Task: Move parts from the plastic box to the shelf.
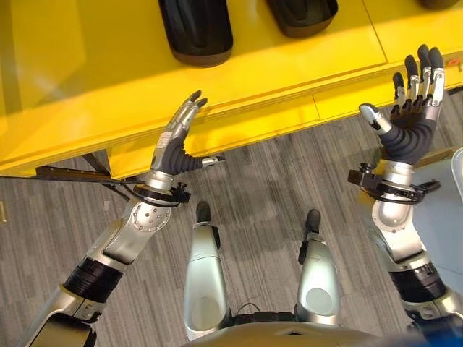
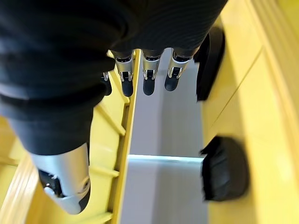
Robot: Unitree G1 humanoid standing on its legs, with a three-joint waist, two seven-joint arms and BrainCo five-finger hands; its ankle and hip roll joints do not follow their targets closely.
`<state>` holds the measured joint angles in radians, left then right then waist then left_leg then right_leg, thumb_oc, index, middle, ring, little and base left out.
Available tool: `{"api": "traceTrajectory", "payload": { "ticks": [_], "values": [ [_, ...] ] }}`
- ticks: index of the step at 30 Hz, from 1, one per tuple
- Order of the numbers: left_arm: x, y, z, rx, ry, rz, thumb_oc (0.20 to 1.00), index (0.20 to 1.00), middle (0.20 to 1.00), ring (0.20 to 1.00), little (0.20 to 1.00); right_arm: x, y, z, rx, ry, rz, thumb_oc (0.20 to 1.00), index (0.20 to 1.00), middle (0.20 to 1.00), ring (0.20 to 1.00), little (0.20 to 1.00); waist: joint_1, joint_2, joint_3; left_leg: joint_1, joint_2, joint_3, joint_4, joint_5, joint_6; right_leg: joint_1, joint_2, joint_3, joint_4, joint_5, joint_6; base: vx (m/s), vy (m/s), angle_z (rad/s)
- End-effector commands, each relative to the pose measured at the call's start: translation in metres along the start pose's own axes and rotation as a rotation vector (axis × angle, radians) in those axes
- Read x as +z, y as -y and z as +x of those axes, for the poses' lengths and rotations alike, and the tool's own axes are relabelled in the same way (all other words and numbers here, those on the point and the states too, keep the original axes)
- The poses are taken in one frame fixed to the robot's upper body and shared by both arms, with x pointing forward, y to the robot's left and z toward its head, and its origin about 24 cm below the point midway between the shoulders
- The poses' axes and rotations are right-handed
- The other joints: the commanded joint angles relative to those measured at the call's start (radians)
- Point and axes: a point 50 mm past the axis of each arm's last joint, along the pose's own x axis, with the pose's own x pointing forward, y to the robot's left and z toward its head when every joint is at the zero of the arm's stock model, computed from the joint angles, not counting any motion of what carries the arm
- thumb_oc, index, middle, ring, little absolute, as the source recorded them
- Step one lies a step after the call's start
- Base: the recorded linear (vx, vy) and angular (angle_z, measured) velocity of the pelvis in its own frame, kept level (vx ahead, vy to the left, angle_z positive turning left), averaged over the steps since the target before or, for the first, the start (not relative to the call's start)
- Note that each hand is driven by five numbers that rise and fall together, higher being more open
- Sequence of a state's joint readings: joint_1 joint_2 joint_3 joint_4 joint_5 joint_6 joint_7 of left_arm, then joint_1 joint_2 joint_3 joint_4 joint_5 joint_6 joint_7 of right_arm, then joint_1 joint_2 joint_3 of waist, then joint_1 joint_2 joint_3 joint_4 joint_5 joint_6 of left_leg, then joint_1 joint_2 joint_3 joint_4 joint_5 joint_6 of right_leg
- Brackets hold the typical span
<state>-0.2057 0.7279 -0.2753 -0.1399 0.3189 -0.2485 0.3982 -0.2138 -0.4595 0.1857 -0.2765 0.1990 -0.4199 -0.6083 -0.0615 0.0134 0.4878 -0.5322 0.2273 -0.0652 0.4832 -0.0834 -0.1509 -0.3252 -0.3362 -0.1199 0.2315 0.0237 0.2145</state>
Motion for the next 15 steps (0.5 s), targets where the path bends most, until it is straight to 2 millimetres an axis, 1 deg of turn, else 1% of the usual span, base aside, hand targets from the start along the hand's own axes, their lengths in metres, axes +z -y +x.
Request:
{"api": "traceTrajectory", "payload": {
  "ticks": [1,4,9,10,15],
  "values": [
    [0.013,-0.009,0.005,0.002,0.132,0.148,1.0,1.0,1.0,1.0,1.0,0.023,0.004,0.016,-0.049,0.162,0.01,1.0,1.0,1.0,1.0,1.0,0.024,-0.025,-0.008,0.051,-0.031,0.043,-0.096,0.061,0.058,0.009,0.003,-0.01,0.168,-0.141,-0.076,-0.01,-0.017,-0.11],
    [0.01,-0.012,0.007,-0.024,0.143,0.238,1.0,1.0,1.0,1.0,1.0,0.022,0.008,0.014,-0.048,0.151,-0.011,1.0,1.0,1.0,1.0,1.0,0.014,-0.02,-0.004,0.058,-0.027,0.046,-0.097,0.055,0.055,0.004,0.003,-0.001,0.183,-0.154,-0.078,0.0,-0.024,-0.05],
    [-0.002,-0.012,0.006,-0.014,0.084,0.272,1.0,1.0,1.0,1.0,1.0,0.022,0.012,0.012,-0.062,0.144,-0.018,1.0,1.0,1.0,1.0,1.0,0.004,-0.014,-0.002,0.062,-0.024,0.053,-0.096,0.054,0.052,-0.004,0.002,0.01,0.195,-0.16,-0.083,0.0,0.0,0.0],
    [-0.002,-0.012,0.006,-0.014,0.084,0.272,1.0,1.0,1.0,1.0,1.0,0.022,0.012,0.012,-0.062,0.144,-0.018,1.0,1.0,1.0,1.0,1.0,0.004,-0.014,-0.002,0.062,-0.024,0.054,-0.096,0.055,0.052,-0.004,0.002,0.01,0.195,-0.16,-0.083,0.0,0.0,0.0],
    [-0.015,-0.015,0.007,0.034,0.006,0.292,1.0,1.0,1.0,1.0,1.0,0.021,0.016,0.01,-0.088,0.13,-0.016,1.0,1.0,1.0,1.0,1.0,-0.003,-0.017,-0.002,0.06,-0.02,0.06,-0.092,0.052,0.049,-0.007,0.002,0.013,0.197,-0.16,-0.084,0.0,-0.001,-0.01]
  ]
}}
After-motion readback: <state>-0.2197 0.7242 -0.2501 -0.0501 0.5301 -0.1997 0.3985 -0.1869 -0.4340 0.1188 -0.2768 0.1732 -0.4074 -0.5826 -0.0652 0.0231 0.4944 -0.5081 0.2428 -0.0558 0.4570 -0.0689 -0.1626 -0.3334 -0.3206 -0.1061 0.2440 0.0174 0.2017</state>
